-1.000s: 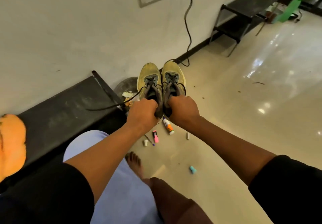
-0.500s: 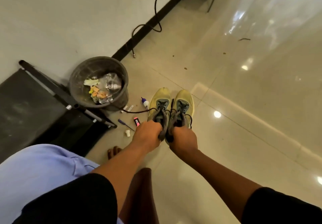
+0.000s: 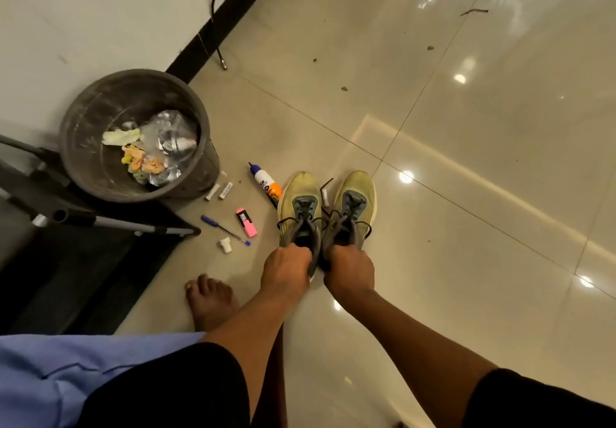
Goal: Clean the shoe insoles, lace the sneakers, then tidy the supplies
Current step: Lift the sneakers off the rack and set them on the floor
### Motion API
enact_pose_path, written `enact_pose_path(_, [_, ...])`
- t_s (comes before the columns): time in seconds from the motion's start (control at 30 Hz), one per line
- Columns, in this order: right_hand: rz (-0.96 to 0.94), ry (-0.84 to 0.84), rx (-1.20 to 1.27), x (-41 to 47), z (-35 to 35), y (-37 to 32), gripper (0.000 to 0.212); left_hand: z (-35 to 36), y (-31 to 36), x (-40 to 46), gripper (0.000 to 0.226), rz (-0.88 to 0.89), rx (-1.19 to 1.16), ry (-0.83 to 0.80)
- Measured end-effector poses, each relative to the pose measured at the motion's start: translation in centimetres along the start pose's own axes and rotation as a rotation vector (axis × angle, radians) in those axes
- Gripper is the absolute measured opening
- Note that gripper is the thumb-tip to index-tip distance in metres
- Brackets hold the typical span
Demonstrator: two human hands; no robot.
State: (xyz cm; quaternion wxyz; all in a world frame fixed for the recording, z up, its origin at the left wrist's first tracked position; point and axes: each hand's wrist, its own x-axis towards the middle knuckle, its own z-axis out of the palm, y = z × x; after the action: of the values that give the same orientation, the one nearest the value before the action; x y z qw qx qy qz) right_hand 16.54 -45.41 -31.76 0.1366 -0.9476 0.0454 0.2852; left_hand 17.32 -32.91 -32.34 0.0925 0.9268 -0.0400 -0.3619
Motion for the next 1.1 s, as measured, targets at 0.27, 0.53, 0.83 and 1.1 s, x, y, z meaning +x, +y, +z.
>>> enact_pose_path(0.27, [-0.001, -0.044, -0.007, 1.5, 1.8, 1.0, 0.013, 2.4, -1.1, 1.9, 0.019, -0.027, 0.044, -0.019])
enact_pose_path(0.53, [-0.027, -0.105, 0.025, 1.8, 3.5, 1.1, 0.021, 3.6, -1.8, 2.1, 0.019, -0.084, -0.007, -0.042])
enact_pose_path(0.83, [-0.021, -0.247, -0.077, 1.8, 3.4, 1.0, 0.031, 2.7, -1.1, 2.4, 0.029, -0.102, -0.235, -0.211])
enact_pose_path(1.1, [-0.061, -0.107, -0.167, 1.2, -2.5, -2.0, 0.024, -5.1, -2.5, 0.6, 0.037, -0.076, -0.157, -0.229])
